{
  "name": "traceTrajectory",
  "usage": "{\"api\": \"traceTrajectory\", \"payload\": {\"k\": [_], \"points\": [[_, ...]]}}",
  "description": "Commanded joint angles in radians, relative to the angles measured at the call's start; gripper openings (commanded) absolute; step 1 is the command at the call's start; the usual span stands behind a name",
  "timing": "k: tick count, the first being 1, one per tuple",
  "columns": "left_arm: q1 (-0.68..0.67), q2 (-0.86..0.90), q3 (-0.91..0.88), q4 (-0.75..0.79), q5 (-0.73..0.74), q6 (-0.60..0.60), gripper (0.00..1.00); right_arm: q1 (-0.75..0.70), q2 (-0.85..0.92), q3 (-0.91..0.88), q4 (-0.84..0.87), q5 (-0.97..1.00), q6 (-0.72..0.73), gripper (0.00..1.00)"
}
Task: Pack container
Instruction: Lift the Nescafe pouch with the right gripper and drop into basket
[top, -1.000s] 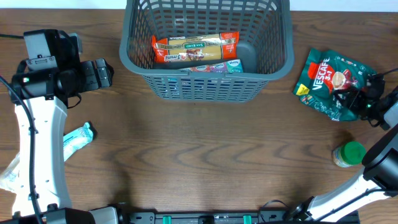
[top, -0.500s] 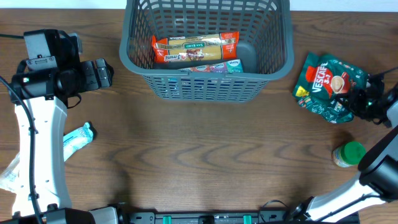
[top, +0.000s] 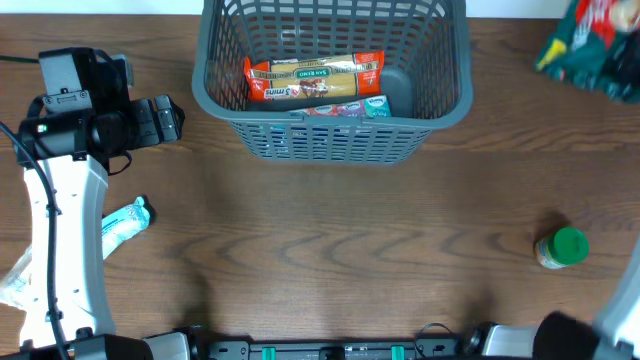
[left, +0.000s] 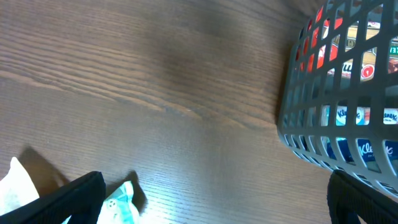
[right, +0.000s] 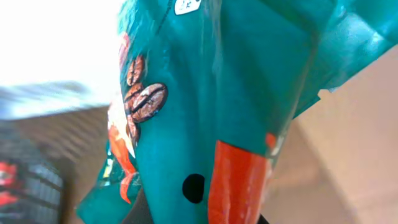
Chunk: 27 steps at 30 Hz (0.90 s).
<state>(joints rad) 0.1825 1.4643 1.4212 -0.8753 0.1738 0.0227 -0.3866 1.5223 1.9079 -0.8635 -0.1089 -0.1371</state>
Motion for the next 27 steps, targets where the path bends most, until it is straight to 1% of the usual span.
{"api": "traceTrajectory", "payload": {"k": [1,4,7,11,13,14,18,21,25,27], "points": [[0.002,-0.008,0.004,-0.005,0.002,0.006,0.99,0.106,-0.017,0.074,-0.014,-0.116,-0.172,0.01],[0.002,-0.008,0.004,-0.005,0.002,0.006,0.99,0.218,-0.017,0.087,0.002,-0.135,-0.327,0.01],[0.002,-0.008,0.004,-0.005,0.002,0.006,0.99,0.332,-0.009,0.087,0.054,-0.134,-0.516,0.01],[0.002,-0.008,0.004,-0.006,0.002,0.006,0.99,0.451,0.021,0.087,0.129,-0.135,-0.675,0.01],[0.002,-0.008,0.004,-0.006,0.002,0.006,0.98,0.492,0.045,0.087,0.133,-0.135,-0.745,0.01],[0.002,-0.008,0.004,-0.006,0.002,0.006,0.99,0.512,0.062,0.087,0.13,-0.135,-0.769,0.01],[0.002,-0.008,0.004,-0.006,0.002,0.007,0.99,0.574,0.148,0.087,0.086,-0.145,-0.775,0.01],[0.002,-0.008,0.004,-0.005,0.002,0.007,0.99,0.606,0.231,0.087,-0.003,-0.177,-0.811,0.01],[0.002,-0.008,0.004,-0.001,0.002,0.008,0.99,0.632,0.354,0.087,-0.133,-0.179,-0.875,0.01],[0.002,-0.008,0.004,0.004,0.002,0.01,0.99,0.637,0.417,0.087,-0.18,-0.175,-0.885,0.01]]}}
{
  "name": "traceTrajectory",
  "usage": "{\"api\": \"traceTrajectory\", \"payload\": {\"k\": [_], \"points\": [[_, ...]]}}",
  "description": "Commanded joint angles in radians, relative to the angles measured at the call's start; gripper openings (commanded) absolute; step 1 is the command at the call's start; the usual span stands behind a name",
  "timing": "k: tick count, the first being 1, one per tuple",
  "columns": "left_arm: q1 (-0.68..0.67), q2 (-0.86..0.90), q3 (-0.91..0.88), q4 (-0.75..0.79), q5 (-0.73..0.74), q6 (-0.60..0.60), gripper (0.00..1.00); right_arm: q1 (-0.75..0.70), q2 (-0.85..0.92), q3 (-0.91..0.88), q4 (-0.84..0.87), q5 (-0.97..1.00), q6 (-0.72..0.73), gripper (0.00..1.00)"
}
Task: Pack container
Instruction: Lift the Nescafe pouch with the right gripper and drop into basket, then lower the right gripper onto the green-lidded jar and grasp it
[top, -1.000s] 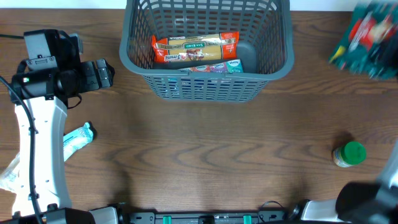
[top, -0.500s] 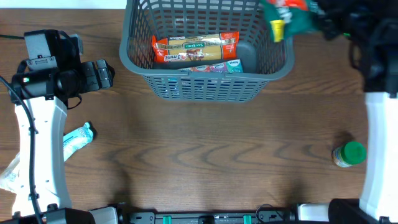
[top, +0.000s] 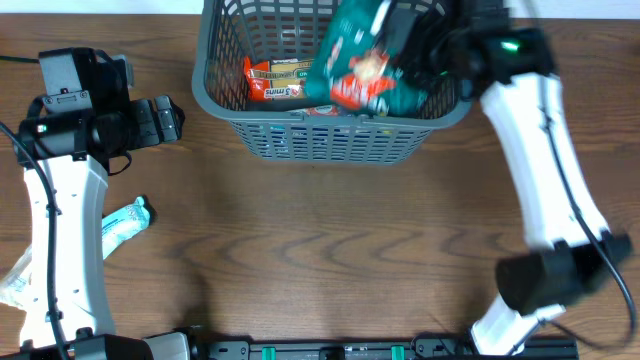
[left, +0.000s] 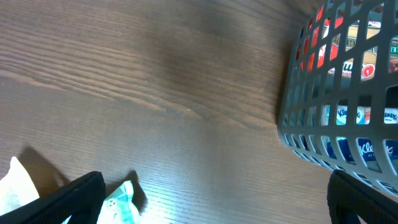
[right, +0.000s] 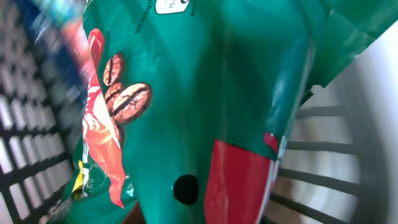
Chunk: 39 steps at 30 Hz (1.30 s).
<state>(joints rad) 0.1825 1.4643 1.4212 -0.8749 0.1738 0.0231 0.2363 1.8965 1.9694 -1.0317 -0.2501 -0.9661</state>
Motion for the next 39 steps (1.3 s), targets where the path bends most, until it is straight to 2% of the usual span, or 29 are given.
{"api": "traceTrajectory", "payload": {"k": [1,7,8,10,11,12,13,17,18,22,23,26,28,32,36,39], "points": [[0.002,-0.008,0.004,0.005,0.002,0.01,0.99,0.014,0.069,0.026,-0.027,-0.035,-0.061,0.01],[0.002,-0.008,0.004,0.019,0.002,0.01,0.99,0.014,0.185,0.026,-0.076,-0.034,-0.042,0.02],[0.002,-0.008,0.004,0.02,0.002,0.01,0.99,0.014,0.185,0.026,-0.074,-0.035,-0.021,0.08],[0.002,-0.008,0.004,0.02,0.002,0.01,0.99,0.017,0.178,0.027,-0.07,-0.035,0.034,0.25],[0.002,-0.008,0.004,0.019,0.002,0.01,0.99,0.018,0.169,0.027,-0.067,-0.035,0.08,0.41],[0.002,-0.008,0.004,0.019,0.002,0.01,0.99,0.02,0.155,0.031,-0.059,-0.037,0.124,0.7],[0.002,-0.008,0.004,0.02,0.002,0.01,0.99,0.021,0.139,0.039,-0.053,-0.036,0.152,0.76],[0.002,-0.008,0.004,0.019,0.002,0.01,0.99,0.02,0.058,0.109,-0.041,-0.039,0.22,0.82],[0.002,-0.008,0.004,0.019,0.002,0.01,0.98,0.017,0.029,0.135,-0.012,-0.031,0.265,0.86],[0.002,-0.008,0.004,0.016,0.001,0.017,0.99,-0.003,-0.043,0.228,0.087,0.148,0.579,0.97],[0.002,-0.008,0.004,0.011,-0.007,0.029,0.99,-0.015,-0.055,0.255,0.08,0.221,0.666,0.96],[0.011,-0.008,0.004,-0.005,-0.054,0.027,0.99,-0.074,-0.079,0.316,-0.037,0.424,0.915,0.96],[0.03,-0.01,0.004,-0.011,-0.054,0.027,0.99,-0.138,-0.096,0.332,-0.135,0.447,1.02,0.99],[0.106,-0.018,0.004,-0.022,-0.05,-0.005,0.99,-0.294,-0.129,0.332,-0.3,0.448,1.232,0.99],[0.18,-0.023,0.004,-0.038,0.028,-0.01,0.99,-0.435,-0.146,0.332,-0.458,0.397,1.303,0.99],[0.202,-0.023,0.004,-0.045,0.009,-0.01,0.99,-0.521,-0.148,0.332,-0.587,0.333,1.303,0.99]]}}
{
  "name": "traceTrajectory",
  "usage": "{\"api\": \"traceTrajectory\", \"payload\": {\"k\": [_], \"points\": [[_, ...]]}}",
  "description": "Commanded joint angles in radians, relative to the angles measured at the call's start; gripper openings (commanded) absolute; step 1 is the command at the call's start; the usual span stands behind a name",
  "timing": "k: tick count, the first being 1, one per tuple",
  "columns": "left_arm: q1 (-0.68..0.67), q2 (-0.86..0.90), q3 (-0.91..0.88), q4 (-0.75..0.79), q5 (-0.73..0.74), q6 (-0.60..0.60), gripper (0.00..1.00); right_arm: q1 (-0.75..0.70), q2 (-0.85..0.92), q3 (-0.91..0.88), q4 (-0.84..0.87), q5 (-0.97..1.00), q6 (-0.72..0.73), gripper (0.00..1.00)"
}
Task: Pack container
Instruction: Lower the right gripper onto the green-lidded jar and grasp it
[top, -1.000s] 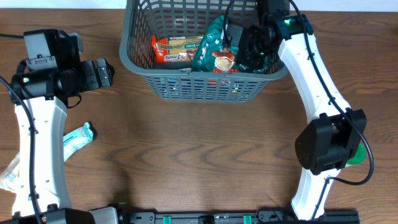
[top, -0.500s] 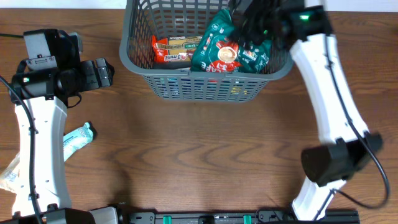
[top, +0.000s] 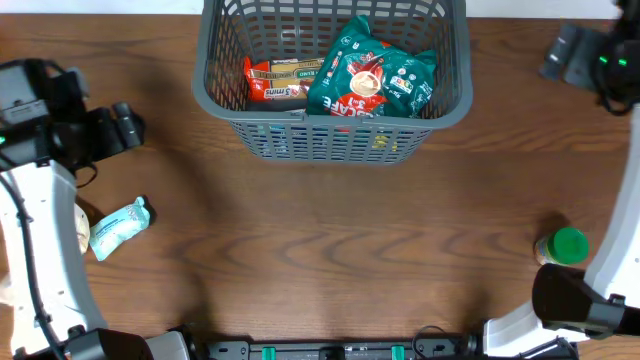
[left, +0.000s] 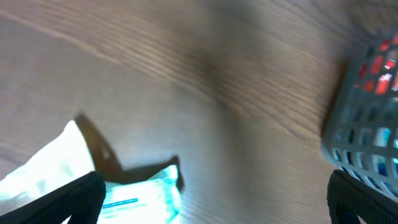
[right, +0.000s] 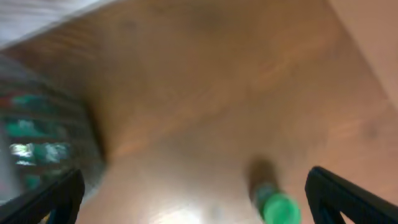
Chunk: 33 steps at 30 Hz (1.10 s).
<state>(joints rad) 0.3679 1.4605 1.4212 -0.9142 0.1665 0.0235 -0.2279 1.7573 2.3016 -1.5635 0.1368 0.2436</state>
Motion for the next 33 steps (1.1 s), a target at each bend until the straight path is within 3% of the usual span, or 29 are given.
{"api": "traceTrajectory", "payload": {"k": [1,7,15,22,33], "points": [[0.022,-0.019,0.004,-0.005,0.013,-0.011,0.99,-0.077,-0.009,-0.001,-0.096,-0.06,0.093,0.99],[0.047,-0.019,0.004,-0.006,0.009,-0.022,0.99,-0.137,-0.111,-0.146,-0.135,-0.218,0.038,0.99],[0.048,-0.019,0.004,-0.012,0.01,-0.022,0.99,-0.14,-0.411,-0.604,-0.13,-0.181,0.123,0.99],[0.048,-0.019,0.004,-0.012,0.01,-0.022,0.99,-0.177,-0.615,-1.011,0.027,-0.117,0.284,0.99],[0.048,-0.019,0.004,-0.013,0.01,-0.022,0.99,-0.355,-0.602,-1.402,0.363,-0.13,0.314,0.99]]}}
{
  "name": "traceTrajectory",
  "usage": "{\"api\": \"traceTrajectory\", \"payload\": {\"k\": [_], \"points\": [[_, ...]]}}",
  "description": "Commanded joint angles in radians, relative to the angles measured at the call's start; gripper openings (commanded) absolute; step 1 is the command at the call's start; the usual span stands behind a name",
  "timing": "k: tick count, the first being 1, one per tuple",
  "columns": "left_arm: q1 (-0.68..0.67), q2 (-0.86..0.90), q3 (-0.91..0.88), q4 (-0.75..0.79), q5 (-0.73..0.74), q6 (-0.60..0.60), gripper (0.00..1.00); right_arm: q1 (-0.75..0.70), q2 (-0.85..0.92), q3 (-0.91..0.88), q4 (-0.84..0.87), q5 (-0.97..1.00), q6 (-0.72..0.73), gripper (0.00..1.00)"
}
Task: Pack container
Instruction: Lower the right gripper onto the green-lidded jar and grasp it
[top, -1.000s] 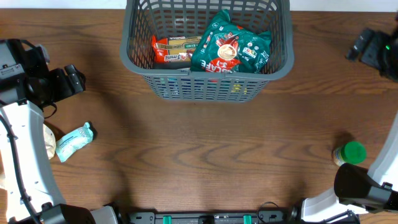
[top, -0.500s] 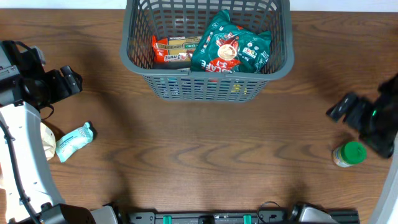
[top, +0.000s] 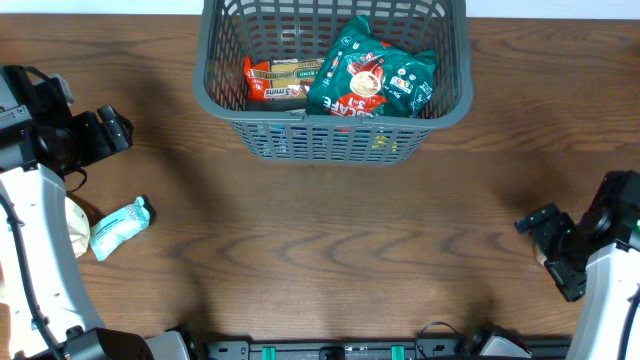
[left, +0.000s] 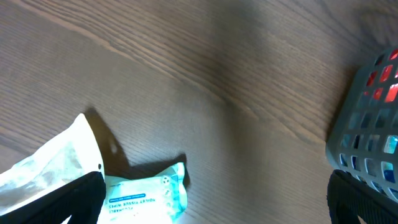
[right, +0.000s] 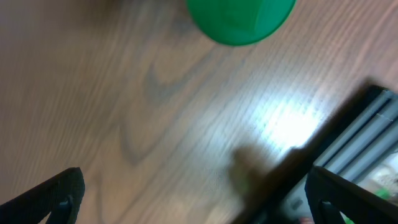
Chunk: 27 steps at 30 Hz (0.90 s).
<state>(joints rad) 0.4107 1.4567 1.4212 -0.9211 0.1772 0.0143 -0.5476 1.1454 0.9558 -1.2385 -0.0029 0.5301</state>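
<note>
The grey basket (top: 455, 105) stands at the table's far middle. In it lie an orange pasta packet (top: 285, 80) and a green coffee bag (top: 375, 75). A green-lidded jar (right: 241, 18) shows at the top of the right wrist view. My right gripper (right: 193, 199) hangs open just short of it, nothing between its fingers. In the overhead view the right arm (top: 590, 250) covers the jar. A pale blue wipes packet (left: 143, 196) lies at the left beside a white bag (left: 50, 168). My left gripper (left: 214, 199) is open above them.
The table's front edge and a black rail (right: 348, 130) run close to the jar on the right. The basket wall (left: 373, 124) shows at the right of the left wrist view.
My right gripper was open at the table's far right corner; it is now low at the front right, close over the green-lidded jar. The left arm has shifted slightly.
My right gripper first held the green coffee bag off at the far right. Then it had the bag over the basket. Later the bag lay in the basket and the gripper was open, away from it. Now it is by the jar.
</note>
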Motion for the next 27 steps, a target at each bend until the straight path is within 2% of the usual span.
{"api": "traceTrajectory", "payload": {"k": [1,12,27], "points": [[0.005,-0.015,0.004,-0.005,-0.001,-0.013,0.99,-0.045,0.015,-0.071,0.06,0.01,0.027,0.99],[0.005,-0.015,0.004,-0.006,-0.001,-0.012,0.99,-0.088,0.137,-0.095,0.251,0.002,0.031,0.99],[0.005,-0.015,0.004,-0.006,-0.002,-0.012,0.99,-0.102,0.321,-0.095,0.36,0.026,0.042,0.99]]}}
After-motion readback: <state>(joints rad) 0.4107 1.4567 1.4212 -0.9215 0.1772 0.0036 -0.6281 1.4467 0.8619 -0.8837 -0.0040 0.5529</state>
